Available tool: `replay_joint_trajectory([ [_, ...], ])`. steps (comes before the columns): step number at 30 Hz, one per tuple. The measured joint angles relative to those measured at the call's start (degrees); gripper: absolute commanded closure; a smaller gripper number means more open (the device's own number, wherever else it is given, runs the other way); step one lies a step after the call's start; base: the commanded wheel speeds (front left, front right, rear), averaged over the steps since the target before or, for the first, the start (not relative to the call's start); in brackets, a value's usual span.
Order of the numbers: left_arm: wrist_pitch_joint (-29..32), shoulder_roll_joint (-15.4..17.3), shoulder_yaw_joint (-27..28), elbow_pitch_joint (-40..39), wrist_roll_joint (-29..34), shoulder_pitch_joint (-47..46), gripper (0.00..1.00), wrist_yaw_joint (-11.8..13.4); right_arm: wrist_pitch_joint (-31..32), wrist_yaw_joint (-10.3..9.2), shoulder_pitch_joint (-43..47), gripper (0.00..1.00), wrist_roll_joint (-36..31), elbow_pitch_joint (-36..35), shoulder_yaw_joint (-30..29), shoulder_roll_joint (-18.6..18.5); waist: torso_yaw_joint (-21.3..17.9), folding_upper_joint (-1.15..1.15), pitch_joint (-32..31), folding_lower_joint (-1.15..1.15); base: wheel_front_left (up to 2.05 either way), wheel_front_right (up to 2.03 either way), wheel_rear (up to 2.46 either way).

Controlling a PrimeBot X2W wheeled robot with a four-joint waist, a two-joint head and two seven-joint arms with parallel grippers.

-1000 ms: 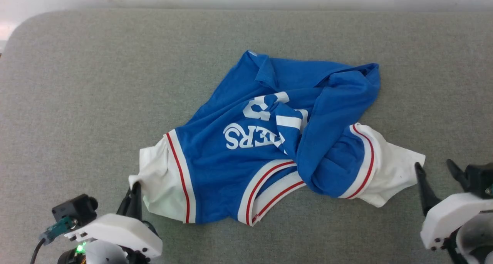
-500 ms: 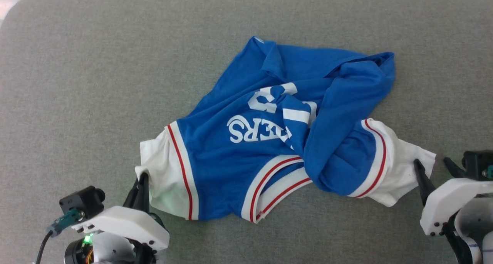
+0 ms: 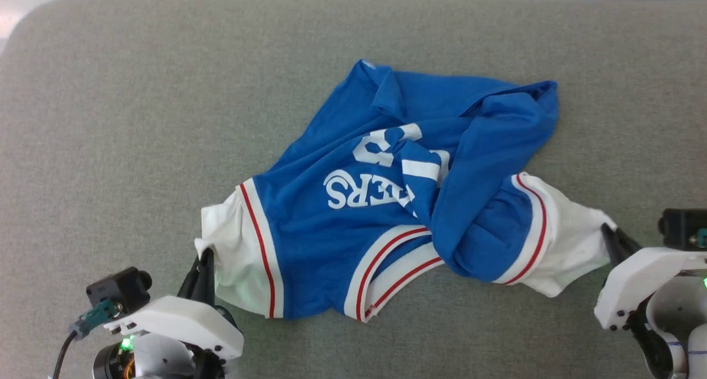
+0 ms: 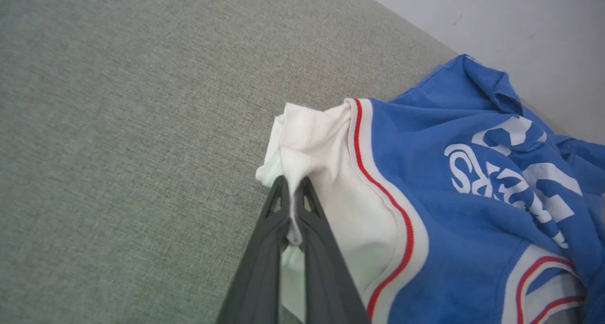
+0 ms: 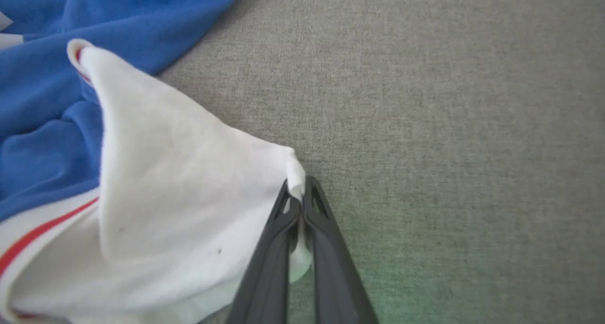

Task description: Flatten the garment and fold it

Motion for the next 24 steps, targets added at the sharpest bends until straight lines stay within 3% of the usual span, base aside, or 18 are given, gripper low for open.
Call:
replay_joint_trajectory([
  [10, -0.5, -0.7, -0.4, -0.9, -3.1, -5.6, 1.00, -1.7, -5.3, 0.00, -4.8, 1.00, 1.7, -5.9, 0.1, 1.2, -1.8, 0.00, -5.6, -0.01, 0.00, 0.00, 0.00],
  [15, 1.2, -1.2, -0.4, -1.6, -6.0, -15.3, 1.00, -3.6, -5.4, 0.00, -13.7, 1.00, 2.7, -8.1, 2.8, 0.3, -3.0, 0.00, -9.1, -0.01, 0.00, 0.00, 0.00],
  [18, 3.0, 0.4, -0.2, -1.2, -6.0, -23.0, 1.00, -4.4, -4.0, -0.01, -20.1, 1.00, 2.9, -8.3, 5.6, -1.9, -3.8, 0.00, -10.9, -0.01, 0.00, 0.00, 0.00],
  [24, 6.9, 1.7, 1.1, 1.5, -7.8, -38.2, 1.00, -4.0, -1.2, -0.01, -33.7, 1.00, 5.0, -5.5, 9.3, -3.6, -5.5, 0.00, -14.0, -0.01, 0.00, 0.00, 0.00],
])
